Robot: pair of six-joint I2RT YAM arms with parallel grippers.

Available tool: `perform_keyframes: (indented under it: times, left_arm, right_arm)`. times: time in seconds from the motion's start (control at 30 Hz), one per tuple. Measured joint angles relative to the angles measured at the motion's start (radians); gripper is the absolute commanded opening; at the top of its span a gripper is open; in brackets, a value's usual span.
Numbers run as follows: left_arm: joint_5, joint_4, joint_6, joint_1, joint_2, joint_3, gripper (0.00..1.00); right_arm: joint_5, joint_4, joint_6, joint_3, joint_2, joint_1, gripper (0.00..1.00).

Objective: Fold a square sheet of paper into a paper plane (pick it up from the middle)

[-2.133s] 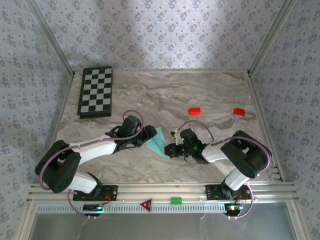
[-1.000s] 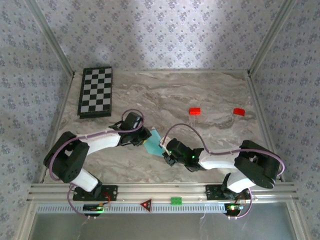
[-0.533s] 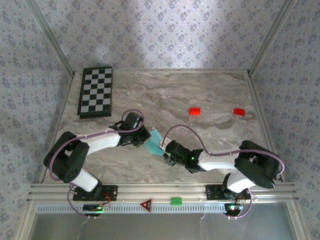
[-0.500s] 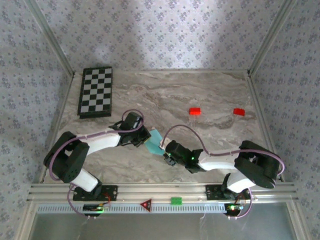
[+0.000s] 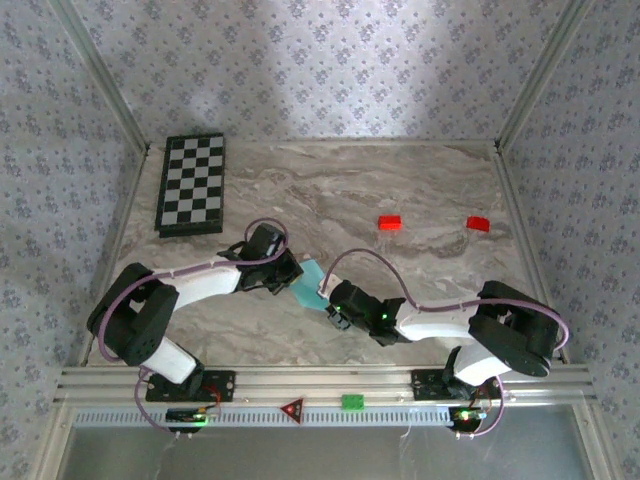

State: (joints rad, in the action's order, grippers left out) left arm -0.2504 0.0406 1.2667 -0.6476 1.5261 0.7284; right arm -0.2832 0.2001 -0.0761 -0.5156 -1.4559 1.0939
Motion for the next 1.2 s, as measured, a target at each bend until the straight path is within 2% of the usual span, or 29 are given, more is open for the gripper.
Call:
perform_keyframes:
  times: [0.37, 0.83, 1.0, 1.1, 1.17, 1.2]
  left_arm:
    - [-0.005, -0.010, 0.003, 0.001, 0.000, 0.000, 0.00]
    - [-0.013, -0.015, 0.003, 0.005, 0.000, 0.000, 0.01]
    - [-0.015, -0.015, 0.002, 0.005, 0.000, 0.000, 0.16]
    - [-0.015, -0.014, -0.002, 0.006, 0.000, 0.000, 0.30]
    - [-0.006, -0.005, -0.016, 0.007, -0.010, 0.000, 0.50]
    - [0.004, 0.002, -0.015, 0.007, -0.019, 0.000, 0.55]
  right_arm:
    - [-0.021, -0.010, 0.014, -0.001, -0.002, 0.002, 0.22]
    - [-0.016, -0.018, 0.010, -0.003, -0.005, 0.002, 0.10]
    - [0.022, -0.018, -0.021, -0.003, -0.005, -0.010, 0.03]
    - [0.072, -0.018, -0.045, -0.003, -0.005, -0.032, 0.01]
    - [0.119, -0.018, -0.068, -0.003, -0.005, -0.054, 0.00]
    - [0.145, -0.017, -0.081, -0.003, -0.005, -0.066, 0.00]
